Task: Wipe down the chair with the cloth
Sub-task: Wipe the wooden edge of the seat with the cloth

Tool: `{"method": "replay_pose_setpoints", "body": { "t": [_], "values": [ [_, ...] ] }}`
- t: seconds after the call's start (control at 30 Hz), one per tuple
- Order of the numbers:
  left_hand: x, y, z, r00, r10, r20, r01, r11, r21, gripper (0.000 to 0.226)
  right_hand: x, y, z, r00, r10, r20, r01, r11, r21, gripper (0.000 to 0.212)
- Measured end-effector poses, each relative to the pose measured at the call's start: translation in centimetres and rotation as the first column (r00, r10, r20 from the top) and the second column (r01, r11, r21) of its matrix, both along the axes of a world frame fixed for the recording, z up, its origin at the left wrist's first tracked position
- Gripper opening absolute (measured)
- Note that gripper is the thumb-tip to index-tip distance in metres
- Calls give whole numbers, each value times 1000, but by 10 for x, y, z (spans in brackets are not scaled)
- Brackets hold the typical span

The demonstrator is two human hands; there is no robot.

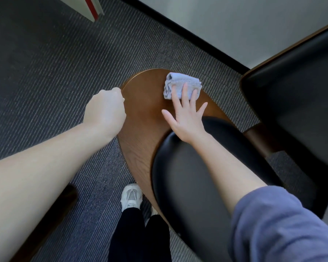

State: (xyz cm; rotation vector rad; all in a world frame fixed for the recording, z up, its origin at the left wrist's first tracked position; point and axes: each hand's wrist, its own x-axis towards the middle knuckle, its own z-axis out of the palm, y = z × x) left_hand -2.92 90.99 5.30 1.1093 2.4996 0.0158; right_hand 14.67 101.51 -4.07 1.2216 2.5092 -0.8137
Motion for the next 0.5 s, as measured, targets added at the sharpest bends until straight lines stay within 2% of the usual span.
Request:
{"method": "replay_pose_setpoints", "body": {
  "t": [0.1, 0.27, 0.4, 0.5],
  "values": [
    [-1, 0, 1, 1000, -17, 20, 17, 1000, 6, 21, -11, -2, 8, 994, -97, -54, 96, 995, -24, 71],
    [-4, -2, 5, 998, -26, 60, 24, 999, 36, 18, -18, -12, 16, 983, -70, -171, 68, 997, -22, 59],
    [-9, -5, 3, 995, -48, 83, 43, 997, 59, 18, -23, -4, 16, 961, -261, -92, 253, 963, -95, 63],
    [-11, -6, 3, 992, -69, 102, 61, 995, 78, 22, -29, 5, 12, 906, -423, -4, 417, 895, -160, 66]
  ]
}}
